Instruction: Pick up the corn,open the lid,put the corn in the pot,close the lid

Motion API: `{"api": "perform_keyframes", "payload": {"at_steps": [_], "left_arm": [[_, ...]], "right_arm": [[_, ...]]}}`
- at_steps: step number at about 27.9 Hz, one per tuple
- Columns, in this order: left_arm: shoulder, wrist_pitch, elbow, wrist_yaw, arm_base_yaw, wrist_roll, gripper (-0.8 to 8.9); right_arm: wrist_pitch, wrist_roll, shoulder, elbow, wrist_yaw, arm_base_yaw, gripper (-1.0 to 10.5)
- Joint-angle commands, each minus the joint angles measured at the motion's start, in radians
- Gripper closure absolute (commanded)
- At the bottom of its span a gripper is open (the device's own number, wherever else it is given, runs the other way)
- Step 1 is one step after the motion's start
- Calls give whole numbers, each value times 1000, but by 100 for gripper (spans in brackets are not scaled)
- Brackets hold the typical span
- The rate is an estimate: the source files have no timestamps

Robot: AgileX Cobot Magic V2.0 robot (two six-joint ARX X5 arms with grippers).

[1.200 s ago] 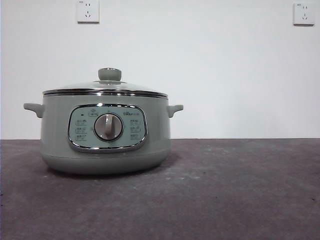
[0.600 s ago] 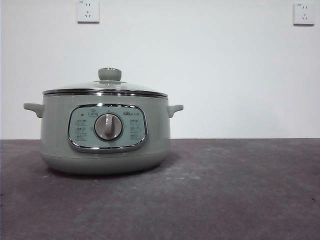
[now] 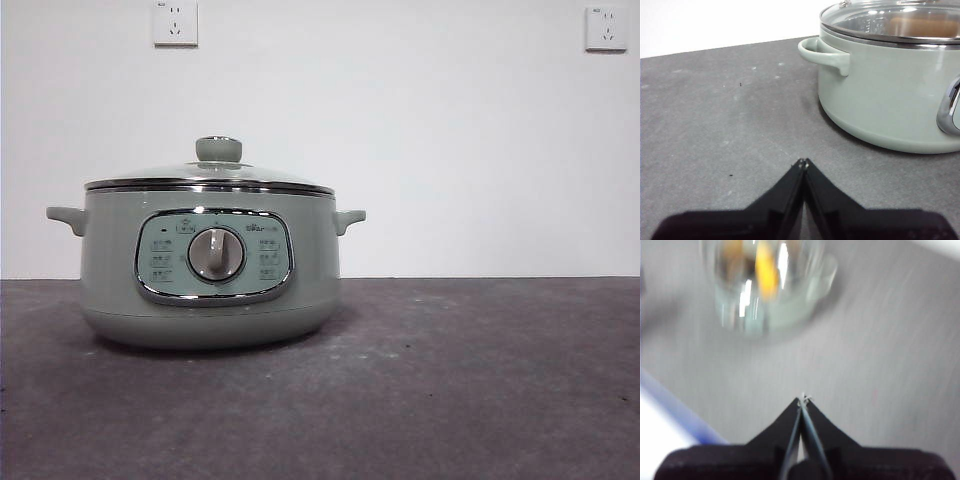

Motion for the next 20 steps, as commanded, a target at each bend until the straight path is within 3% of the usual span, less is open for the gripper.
{"api": "perform_keyframes", "payload": {"at_steps": [1,5,8,15,20], "left_arm": [[2,1,-10,0,3,-6,814],[2,1,-10,0,3,-6,814],[2,1,-10,0,3,-6,814],[2,1,-10,0,3,-6,814],[2,1,-10,0,3,-6,814]], "right_arm": [[165,-11,-109,-94,-91,-141,946],[493,-34,-340,-411,-144,-363,946],[742,-34,-491,-693,-142,-451,946],[998,-32,-682,-1096,-125,-488,946],[1044,-27,-795,-1305,-97,-488,946]]}}
